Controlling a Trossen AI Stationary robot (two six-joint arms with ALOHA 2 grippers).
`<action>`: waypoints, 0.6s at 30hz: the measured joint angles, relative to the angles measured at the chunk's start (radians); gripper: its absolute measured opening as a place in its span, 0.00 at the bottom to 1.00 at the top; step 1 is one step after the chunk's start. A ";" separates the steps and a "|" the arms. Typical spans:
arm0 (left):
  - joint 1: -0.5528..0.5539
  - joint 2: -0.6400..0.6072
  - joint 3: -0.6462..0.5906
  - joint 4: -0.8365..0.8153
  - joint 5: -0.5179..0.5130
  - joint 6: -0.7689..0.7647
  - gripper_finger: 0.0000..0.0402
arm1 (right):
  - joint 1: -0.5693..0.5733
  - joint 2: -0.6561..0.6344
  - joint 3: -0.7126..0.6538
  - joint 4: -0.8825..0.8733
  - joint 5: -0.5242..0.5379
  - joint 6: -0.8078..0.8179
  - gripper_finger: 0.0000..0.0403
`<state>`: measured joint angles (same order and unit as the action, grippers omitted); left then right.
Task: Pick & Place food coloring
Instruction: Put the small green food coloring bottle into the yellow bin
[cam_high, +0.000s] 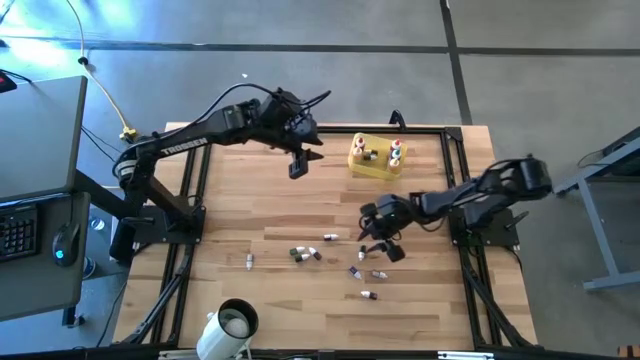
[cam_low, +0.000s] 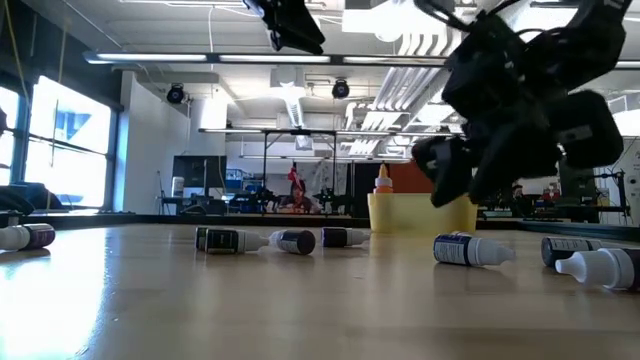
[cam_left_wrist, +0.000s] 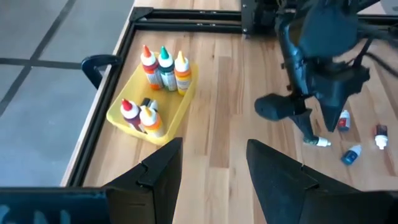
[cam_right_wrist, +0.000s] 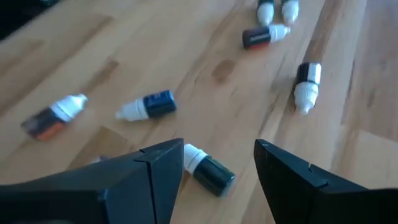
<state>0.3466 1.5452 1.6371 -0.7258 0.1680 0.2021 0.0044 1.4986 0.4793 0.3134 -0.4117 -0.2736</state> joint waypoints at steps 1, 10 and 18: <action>0.000 0.000 0.000 -0.001 0.000 0.001 0.44 | 0.000 0.023 0.006 0.005 -0.010 -0.009 0.47; 0.000 0.005 0.000 -0.007 0.003 0.011 0.44 | -0.004 0.175 0.031 0.023 -0.073 -0.090 0.47; 0.000 0.005 0.000 -0.011 0.003 0.003 0.44 | -0.012 0.248 0.032 0.124 -0.070 -0.089 0.41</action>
<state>0.3466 1.5497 1.6367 -0.7368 0.1707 0.2055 -0.0074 1.7462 0.5117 0.4371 -0.4819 -0.3625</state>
